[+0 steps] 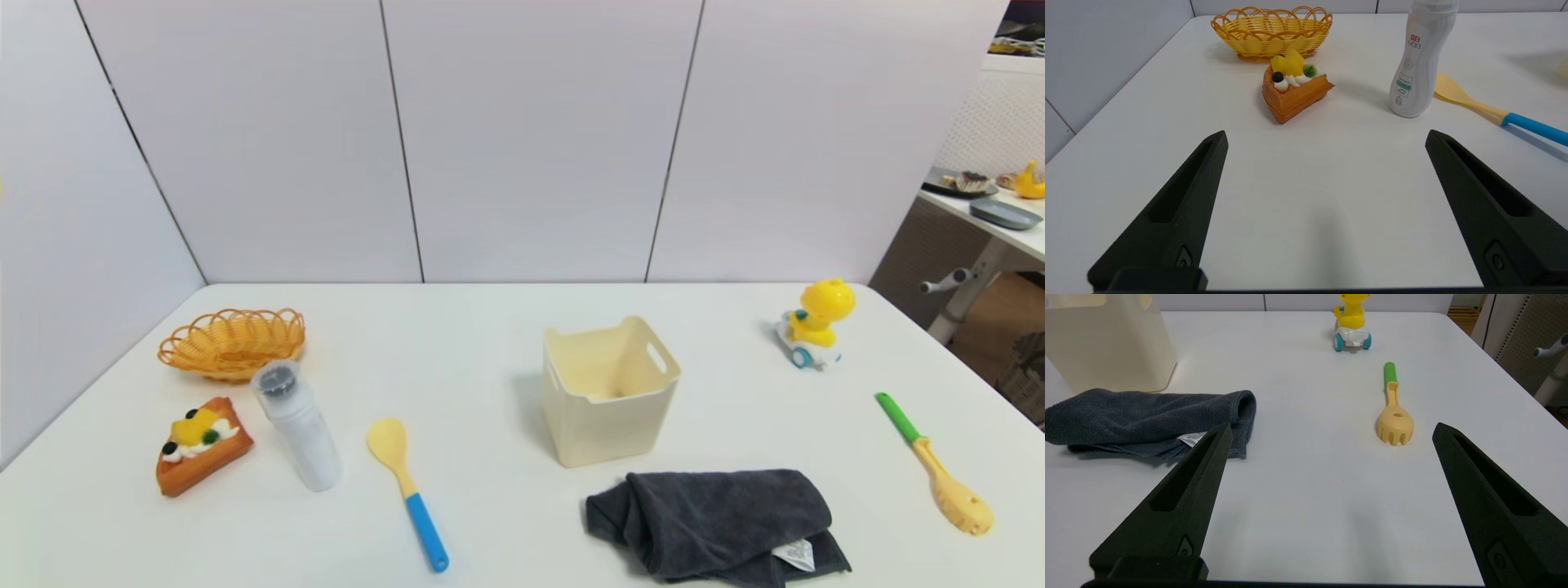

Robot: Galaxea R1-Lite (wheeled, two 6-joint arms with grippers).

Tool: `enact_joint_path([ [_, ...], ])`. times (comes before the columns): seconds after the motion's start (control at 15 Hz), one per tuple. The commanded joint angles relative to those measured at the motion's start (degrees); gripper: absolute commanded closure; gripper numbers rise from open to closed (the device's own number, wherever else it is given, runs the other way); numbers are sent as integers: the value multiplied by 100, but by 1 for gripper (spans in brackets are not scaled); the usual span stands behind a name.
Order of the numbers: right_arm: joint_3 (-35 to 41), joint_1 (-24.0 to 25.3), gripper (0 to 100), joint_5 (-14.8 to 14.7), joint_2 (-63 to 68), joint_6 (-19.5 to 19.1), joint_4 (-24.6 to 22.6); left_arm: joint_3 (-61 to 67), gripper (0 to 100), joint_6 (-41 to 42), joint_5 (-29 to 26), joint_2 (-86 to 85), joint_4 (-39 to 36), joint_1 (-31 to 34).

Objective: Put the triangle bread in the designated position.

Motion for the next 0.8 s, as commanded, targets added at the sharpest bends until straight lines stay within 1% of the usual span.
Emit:
enact_joint_path([
  [0.07,1,2,0,2,9,-11,0,5,0,3,-2,-1,1,2],
  [0.53,1,2,0,11,9,-11,0,5,0,3,-2,-1,1,2],
  [0.8,1,2,0,-33,9,33,0,5,0,3,-2,-1,1,2],
])
